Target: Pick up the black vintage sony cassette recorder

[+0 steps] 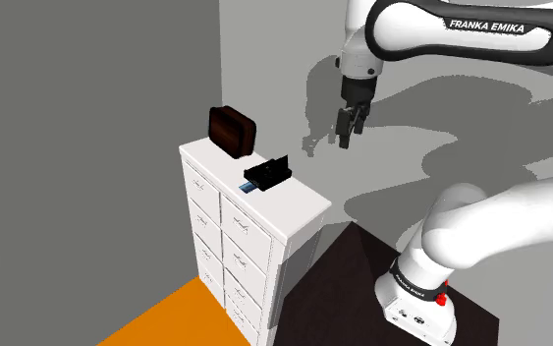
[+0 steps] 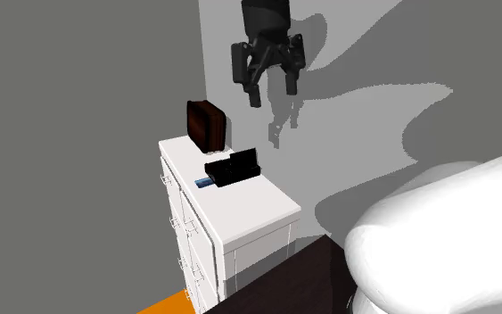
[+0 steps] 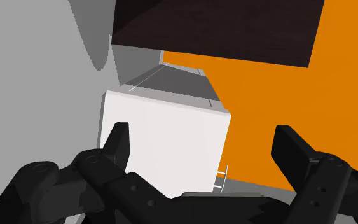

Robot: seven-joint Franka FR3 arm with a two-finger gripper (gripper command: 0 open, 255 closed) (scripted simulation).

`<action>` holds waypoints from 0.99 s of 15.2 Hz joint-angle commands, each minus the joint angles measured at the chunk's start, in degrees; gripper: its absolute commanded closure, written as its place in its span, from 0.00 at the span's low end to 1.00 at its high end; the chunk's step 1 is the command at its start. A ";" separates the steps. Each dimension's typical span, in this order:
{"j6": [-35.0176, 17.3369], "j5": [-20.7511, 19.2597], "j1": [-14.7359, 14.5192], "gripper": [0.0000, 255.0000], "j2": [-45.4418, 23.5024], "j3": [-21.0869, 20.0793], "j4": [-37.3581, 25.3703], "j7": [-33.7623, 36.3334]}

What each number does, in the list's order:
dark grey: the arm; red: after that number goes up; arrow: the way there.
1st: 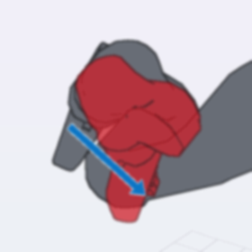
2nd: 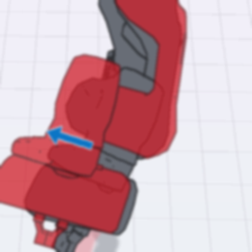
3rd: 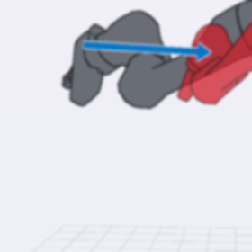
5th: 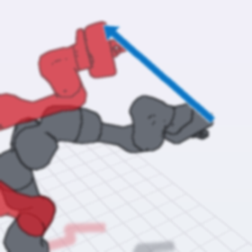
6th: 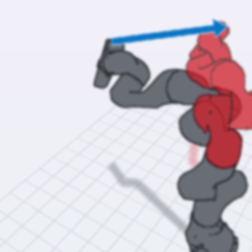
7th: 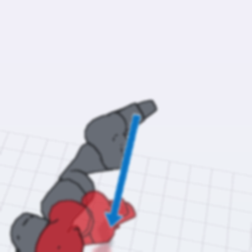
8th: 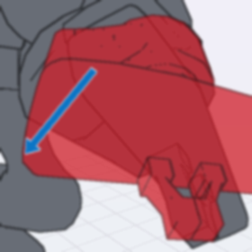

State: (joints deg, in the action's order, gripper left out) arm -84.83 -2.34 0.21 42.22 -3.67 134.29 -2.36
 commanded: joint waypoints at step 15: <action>-17.41 -6.33 -4.15 0.00 -24.35 16.34 -5.57 -40.64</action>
State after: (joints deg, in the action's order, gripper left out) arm -101.05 -8.73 -3.55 20.05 11.85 129.55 -39.88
